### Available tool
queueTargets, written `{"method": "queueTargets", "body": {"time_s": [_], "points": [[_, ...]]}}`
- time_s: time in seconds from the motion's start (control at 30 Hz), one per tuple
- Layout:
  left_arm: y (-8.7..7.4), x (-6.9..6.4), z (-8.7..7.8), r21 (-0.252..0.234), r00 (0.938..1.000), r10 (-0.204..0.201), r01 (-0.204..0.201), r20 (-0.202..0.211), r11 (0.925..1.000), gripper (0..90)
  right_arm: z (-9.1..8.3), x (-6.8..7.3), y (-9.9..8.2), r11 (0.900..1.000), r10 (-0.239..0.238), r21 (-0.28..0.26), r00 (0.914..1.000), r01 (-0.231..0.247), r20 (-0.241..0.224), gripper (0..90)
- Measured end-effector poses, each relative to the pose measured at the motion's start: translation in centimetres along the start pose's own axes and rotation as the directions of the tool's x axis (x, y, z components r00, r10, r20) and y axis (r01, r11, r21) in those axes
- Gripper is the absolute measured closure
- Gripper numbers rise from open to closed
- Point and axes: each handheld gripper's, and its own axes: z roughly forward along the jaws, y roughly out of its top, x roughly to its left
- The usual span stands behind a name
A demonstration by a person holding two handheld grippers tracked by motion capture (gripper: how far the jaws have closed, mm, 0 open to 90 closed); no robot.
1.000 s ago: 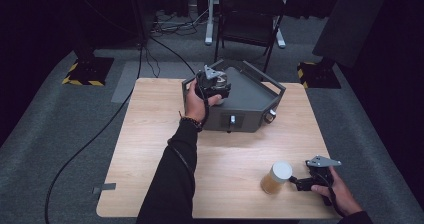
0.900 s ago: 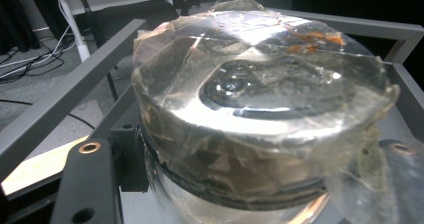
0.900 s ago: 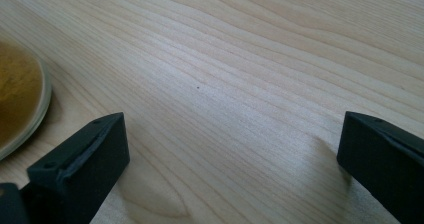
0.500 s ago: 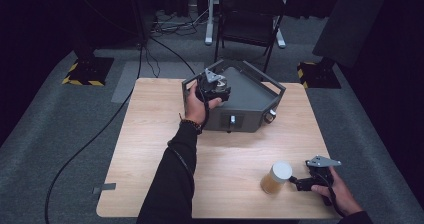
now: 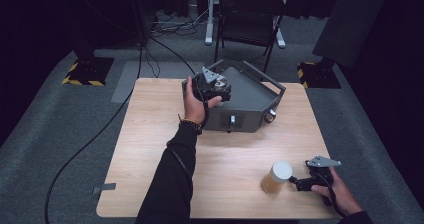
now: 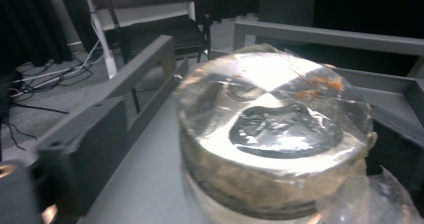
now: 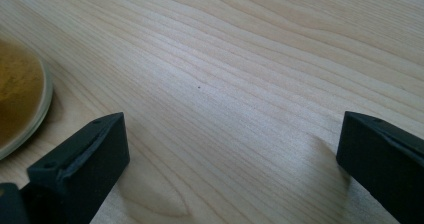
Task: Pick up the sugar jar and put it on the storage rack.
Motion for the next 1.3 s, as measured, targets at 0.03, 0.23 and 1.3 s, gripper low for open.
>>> {"method": "queueTargets", "body": {"time_s": [0.03, 0.23, 1.3], "points": [[0.0, 0.0, -0.2, -0.003, 1.0, 0.0, 0.0, -0.001, 1.0, 0.6, 0.0, 0.0, 0.0, 1.0, -0.001, 0.0, 1.0, 0.001, 0.0, 0.2], [0.3, 0.0, -1.2, -0.024, 1.0, 0.01, -0.01, 0.001, 0.9997, 0.0, 0.0, 0.0, 0.0, 1.0, 0.0, 0.001, 1.0, 0.0, -0.001, 0.1], [-4.4, -1.3, -5.7, 0.002, 0.9833, 0.175, -0.176, 0.05, 0.9845, 0.1, 0.0, 0.0, 0.0, 1.0, 0.0, 0.001, 1.0, 0.0, -0.001, 0.1]]}}
